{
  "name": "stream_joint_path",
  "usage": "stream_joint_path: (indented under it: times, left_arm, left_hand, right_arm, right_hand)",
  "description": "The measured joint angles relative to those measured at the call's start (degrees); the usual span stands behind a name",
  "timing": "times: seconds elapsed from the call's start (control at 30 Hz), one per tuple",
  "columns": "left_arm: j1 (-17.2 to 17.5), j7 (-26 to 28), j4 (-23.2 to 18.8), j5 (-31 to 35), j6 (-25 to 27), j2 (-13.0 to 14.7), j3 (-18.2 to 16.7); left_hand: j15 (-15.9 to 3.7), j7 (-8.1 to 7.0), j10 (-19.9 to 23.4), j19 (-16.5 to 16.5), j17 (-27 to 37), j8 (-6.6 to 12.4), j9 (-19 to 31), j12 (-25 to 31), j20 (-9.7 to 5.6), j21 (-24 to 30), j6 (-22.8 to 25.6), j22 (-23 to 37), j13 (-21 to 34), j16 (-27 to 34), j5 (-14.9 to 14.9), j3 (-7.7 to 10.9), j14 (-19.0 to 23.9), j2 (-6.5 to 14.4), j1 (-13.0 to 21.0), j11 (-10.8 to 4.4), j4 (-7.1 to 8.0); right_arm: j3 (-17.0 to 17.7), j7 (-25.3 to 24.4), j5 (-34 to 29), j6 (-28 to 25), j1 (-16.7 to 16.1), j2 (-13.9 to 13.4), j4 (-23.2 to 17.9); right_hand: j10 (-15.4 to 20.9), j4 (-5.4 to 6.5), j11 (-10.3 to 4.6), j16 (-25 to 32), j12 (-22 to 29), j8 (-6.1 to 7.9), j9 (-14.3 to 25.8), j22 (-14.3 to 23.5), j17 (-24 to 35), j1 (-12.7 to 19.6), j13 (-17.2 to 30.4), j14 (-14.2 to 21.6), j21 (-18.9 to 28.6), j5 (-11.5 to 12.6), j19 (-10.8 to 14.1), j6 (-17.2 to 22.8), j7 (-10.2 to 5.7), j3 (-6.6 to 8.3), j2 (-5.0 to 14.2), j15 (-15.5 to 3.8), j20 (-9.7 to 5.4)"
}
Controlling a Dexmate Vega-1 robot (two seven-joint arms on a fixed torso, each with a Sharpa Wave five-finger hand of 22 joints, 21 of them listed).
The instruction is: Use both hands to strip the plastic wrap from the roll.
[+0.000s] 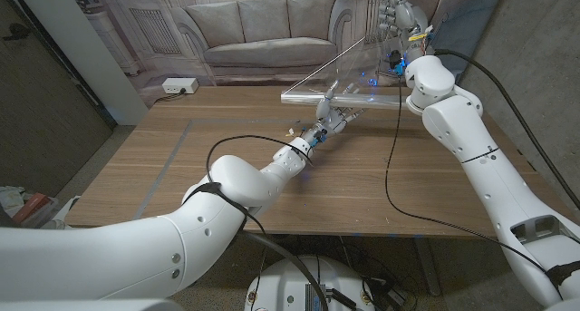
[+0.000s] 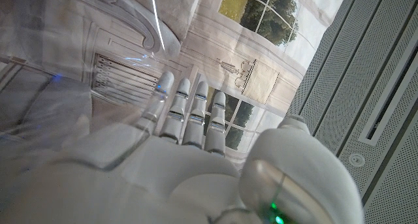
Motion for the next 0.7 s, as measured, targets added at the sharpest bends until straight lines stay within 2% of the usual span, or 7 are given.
stream_joint_path:
  times: [0.13,0.2,0.33,0.53,0.7]
  left_arm:
    - [0.0,-0.4,0.1,-0.1,-0.1,0.2,0.0]
    - [0.0,-0.7,0.1,-0.2,-0.1,0.3,0.0]
    - [0.0,-1.2,0.2,-0.3,-0.1,0.6,0.1]
    - [0.0,-1.8,0.3,-0.6,0.0,0.8,0.2]
    - [0.1,-2.3,0.3,-0.7,0.2,1.3,0.5]
  left_hand:
    - [0.00,0.00,0.0,0.0,0.0,-0.18,0.0,0.0,0.00,0.0,0.0,0.0,0.0,0.0,0.0,-0.24,0.0,0.0,0.0,0.00,-0.24]
    - [0.01,0.00,0.0,0.0,0.0,-0.18,0.0,0.0,0.00,0.0,0.0,0.0,0.0,0.0,0.0,-0.41,0.0,0.0,0.0,0.00,-0.08]
    - [0.23,0.00,0.0,0.0,0.0,-0.18,0.0,0.0,0.00,0.0,0.0,0.0,0.0,0.0,0.2,-0.41,-0.2,0.0,0.0,0.00,-0.08]
    - [0.22,0.00,0.0,0.0,0.0,-0.18,0.0,0.0,0.00,-0.2,0.0,0.0,0.0,0.0,0.3,-0.40,-0.2,0.0,0.0,0.00,-0.08]
    - [0.21,0.00,0.0,0.0,0.0,-0.18,0.0,0.0,0.00,-0.2,0.0,0.0,0.0,0.0,0.3,-0.40,-0.2,0.0,0.0,0.00,-0.08]
  right_arm:
    - [-0.3,-0.1,-0.4,0.3,-0.2,-0.1,-0.2]
    - [-0.5,-0.5,-0.8,0.6,-0.3,-0.1,-0.4]
    - [-0.9,-1.6,-2.1,0.8,-0.5,-0.2,-0.9]
    - [-1.5,-2.4,-3.1,1.1,-0.9,-0.2,-1.4]
    - [-1.9,-4.4,-5.6,2.7,-1.3,-0.1,-1.7]
  right_hand:
    - [-2.0,0.09,-0.43,-2.0,-0.4,0.00,-0.1,0.0,-1.1,-0.8,-0.8,-2.5,-3.7,0.2,-3.7,-0.7,-0.54,-0.40,0.09,0.12,0.65]
    - [-2.2,0.23,-0.63,-2.5,-0.4,0.00,-0.4,0.0,-1.5,-1.4,-1.1,-2.9,-5.6,0.2,-4.3,-0.8,-0.64,-0.54,-0.06,-0.23,0.71]
    - [-2.2,0.16,-0.63,-3.6,-0.4,0.30,-0.4,0.0,-2.4,-1.9,-1.6,-3.7,-10.1,0.2,-4.3,-1.1,-0.95,-0.81,-0.07,-1.29,0.79]
    - [-2.4,-0.22,-0.92,-6.4,-0.4,0.50,-0.7,0.2,-3.8,-2.5,-2.2,-6.9,-17.4,0.2,-4.5,-0.9,-1.16,-1.19,0.16,-4.04,-0.30]
    - [-2.1,-0.23,-1.24,-6.7,-0.4,0.50,-0.7,0.2,-4.2,-2.5,-2.3,-7.5,-18.6,0.2,-4.6,-0.7,-1.38,-1.18,0.16,-4.63,-0.57]
